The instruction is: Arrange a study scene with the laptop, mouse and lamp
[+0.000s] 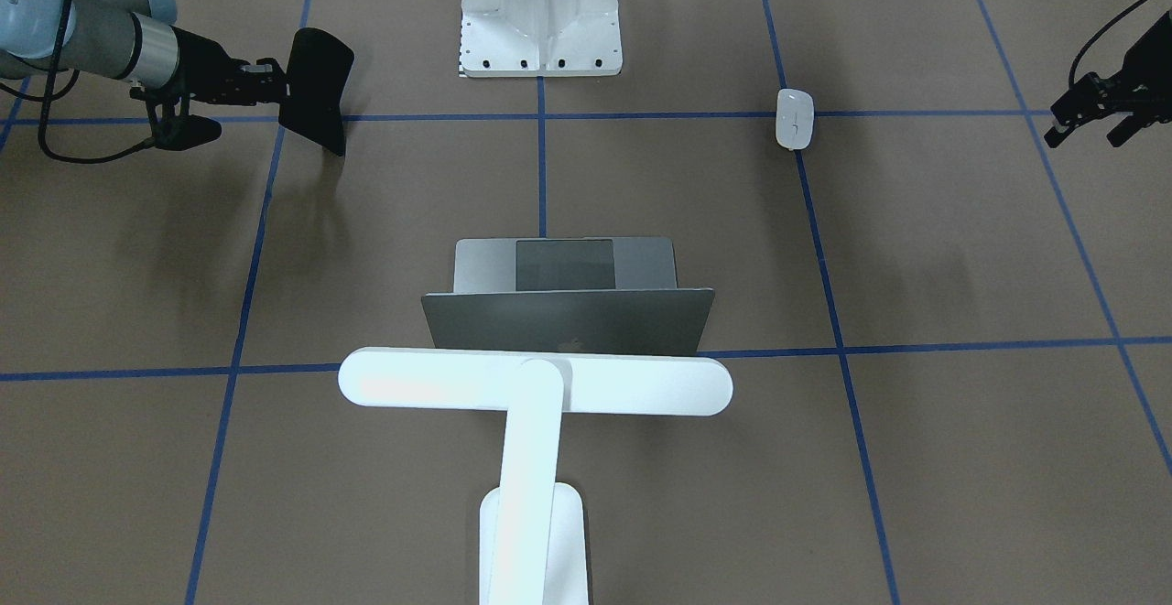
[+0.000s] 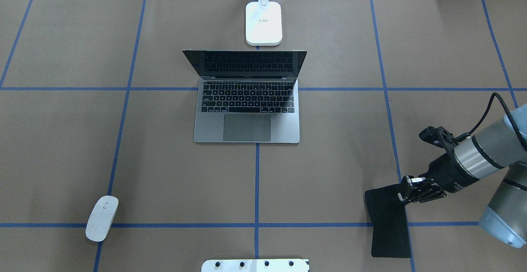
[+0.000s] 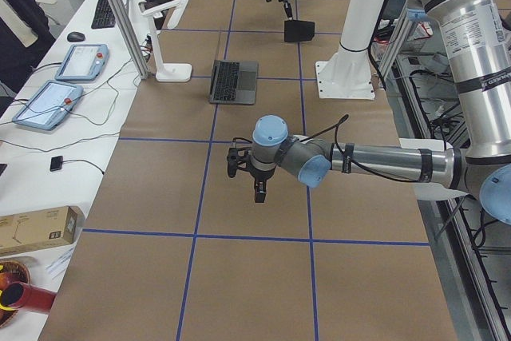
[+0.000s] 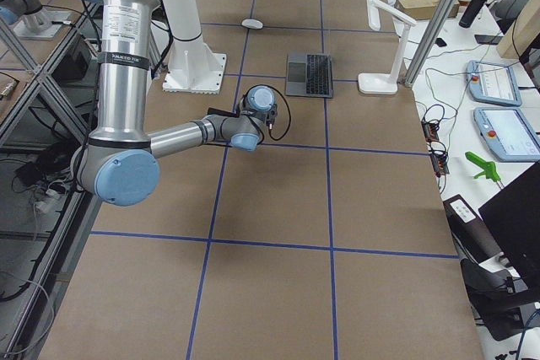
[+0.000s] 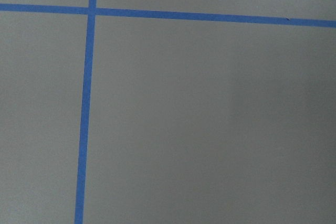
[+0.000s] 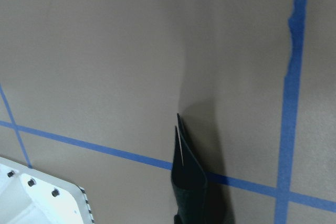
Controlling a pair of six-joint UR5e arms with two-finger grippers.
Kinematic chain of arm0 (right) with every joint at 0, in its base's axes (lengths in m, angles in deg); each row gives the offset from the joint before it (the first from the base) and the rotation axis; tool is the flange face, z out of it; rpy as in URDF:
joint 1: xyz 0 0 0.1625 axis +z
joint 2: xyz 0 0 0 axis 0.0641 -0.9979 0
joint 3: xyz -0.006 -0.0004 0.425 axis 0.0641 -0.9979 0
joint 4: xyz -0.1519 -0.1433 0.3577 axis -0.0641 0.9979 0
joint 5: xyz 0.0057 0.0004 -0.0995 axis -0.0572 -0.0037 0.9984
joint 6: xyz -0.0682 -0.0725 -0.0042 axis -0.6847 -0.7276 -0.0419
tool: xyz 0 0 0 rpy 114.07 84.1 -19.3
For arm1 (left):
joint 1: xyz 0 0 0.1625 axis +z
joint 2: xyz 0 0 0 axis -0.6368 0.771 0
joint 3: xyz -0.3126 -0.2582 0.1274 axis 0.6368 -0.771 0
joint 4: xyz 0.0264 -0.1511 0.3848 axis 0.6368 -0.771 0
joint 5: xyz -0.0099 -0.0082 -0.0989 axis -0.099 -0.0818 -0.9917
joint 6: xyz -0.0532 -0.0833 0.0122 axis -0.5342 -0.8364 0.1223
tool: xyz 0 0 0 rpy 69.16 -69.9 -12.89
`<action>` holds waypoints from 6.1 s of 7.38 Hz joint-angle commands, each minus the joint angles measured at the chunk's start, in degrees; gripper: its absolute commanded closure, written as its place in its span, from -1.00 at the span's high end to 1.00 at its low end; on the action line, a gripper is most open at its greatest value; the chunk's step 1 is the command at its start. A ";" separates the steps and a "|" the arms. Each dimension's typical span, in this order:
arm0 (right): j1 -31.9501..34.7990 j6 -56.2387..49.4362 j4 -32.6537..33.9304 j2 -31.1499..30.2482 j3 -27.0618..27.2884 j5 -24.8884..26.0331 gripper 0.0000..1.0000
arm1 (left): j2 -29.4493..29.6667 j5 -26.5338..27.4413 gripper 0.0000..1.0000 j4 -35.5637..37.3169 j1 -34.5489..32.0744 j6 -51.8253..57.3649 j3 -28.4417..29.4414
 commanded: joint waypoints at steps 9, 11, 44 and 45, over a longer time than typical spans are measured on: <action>6.63 -0.59 15.21 10.08 -0.53 -0.48 -0.83 | -0.52 -0.03 1.00 -0.21 -0.18 0.18 -0.53; 6.72 -0.69 18.30 10.08 -0.53 0.84 -0.84 | -0.52 -0.12 1.00 -0.21 -0.53 0.18 -0.53; 6.11 -3.91 65.07 28.99 3.78 17.61 1.00 | -0.17 -0.03 1.00 1.18 -1.23 -0.26 -1.06; 6.46 -8.12 65.07 27.32 3.78 18.85 1.00 | -0.08 -0.21 1.00 1.19 -1.14 -0.61 -1.23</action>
